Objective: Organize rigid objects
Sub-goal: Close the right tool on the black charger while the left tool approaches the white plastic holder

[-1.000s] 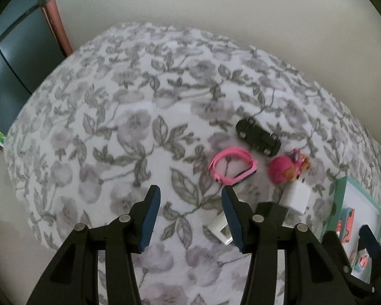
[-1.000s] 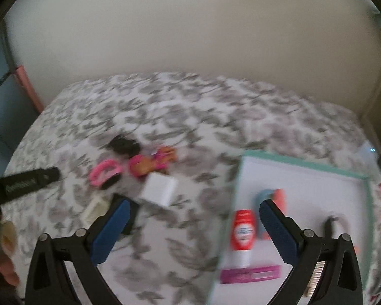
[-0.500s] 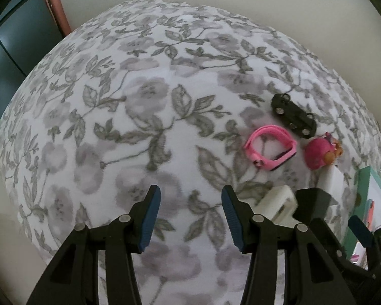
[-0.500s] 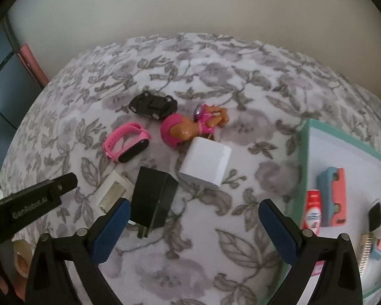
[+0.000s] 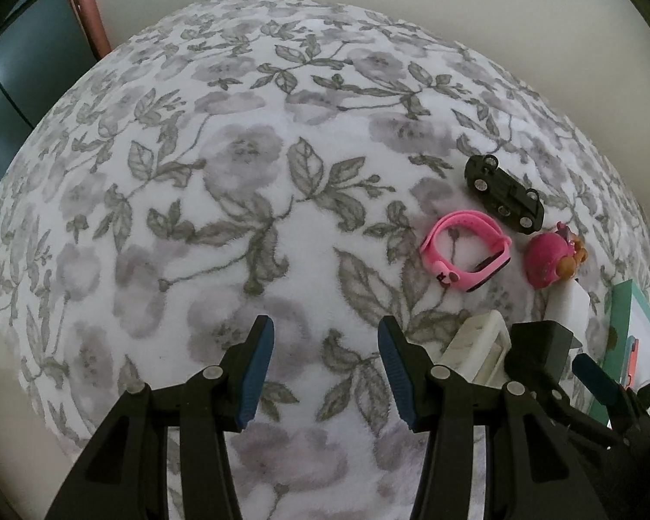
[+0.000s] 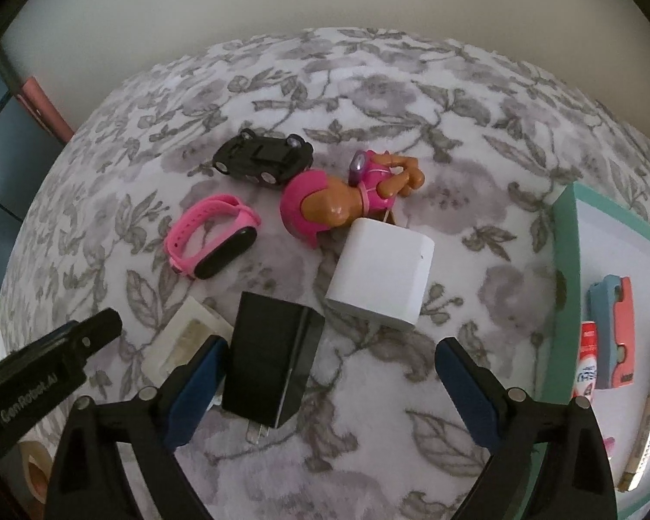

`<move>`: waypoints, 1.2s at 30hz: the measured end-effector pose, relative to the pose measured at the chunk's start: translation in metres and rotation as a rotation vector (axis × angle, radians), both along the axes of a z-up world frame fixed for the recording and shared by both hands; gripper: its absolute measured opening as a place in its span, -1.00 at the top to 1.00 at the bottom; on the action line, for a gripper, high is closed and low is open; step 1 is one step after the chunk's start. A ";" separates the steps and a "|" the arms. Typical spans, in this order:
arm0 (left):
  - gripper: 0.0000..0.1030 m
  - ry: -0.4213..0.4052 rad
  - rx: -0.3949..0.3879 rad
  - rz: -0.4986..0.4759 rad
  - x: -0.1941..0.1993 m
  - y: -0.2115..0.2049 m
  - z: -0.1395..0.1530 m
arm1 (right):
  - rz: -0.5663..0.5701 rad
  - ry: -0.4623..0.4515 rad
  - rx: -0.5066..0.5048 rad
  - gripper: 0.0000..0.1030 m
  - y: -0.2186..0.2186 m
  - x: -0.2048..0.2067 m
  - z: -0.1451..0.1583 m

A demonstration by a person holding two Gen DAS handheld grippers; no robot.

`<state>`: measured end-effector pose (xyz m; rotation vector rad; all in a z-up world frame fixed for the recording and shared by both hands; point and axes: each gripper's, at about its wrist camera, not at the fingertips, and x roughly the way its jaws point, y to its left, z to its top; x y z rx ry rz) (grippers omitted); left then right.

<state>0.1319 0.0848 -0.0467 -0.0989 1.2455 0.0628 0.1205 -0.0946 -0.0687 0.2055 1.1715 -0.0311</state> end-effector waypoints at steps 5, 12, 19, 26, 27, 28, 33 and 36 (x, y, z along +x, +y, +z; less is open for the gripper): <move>0.01 -0.005 -0.030 -0.006 0.001 -0.003 0.001 | -0.014 0.002 0.040 -0.58 -0.003 0.000 0.001; 0.01 -0.007 -0.056 0.002 0.001 -0.001 0.001 | -0.006 0.022 0.082 -0.50 -0.004 -0.002 0.000; 0.01 -0.017 -0.085 -0.003 -0.001 -0.003 0.003 | 0.002 0.040 0.044 -0.28 -0.004 -0.003 0.001; 0.01 -0.015 -0.106 -0.011 0.000 -0.002 0.003 | 0.039 0.043 -0.007 -0.08 0.008 -0.003 -0.001; 0.01 -0.013 -0.108 -0.013 0.000 -0.003 0.003 | 0.045 0.040 -0.024 -0.06 0.011 -0.002 -0.001; 0.01 -0.012 -0.111 -0.017 0.000 -0.004 0.002 | 0.054 0.037 -0.041 -0.02 0.014 -0.002 -0.002; 0.01 -0.008 -0.126 -0.025 0.001 -0.007 0.001 | 0.067 0.030 -0.039 0.23 0.015 -0.004 0.000; 0.01 -0.010 -0.152 -0.019 0.000 -0.007 0.001 | 0.054 0.034 -0.027 0.34 0.010 -0.005 0.000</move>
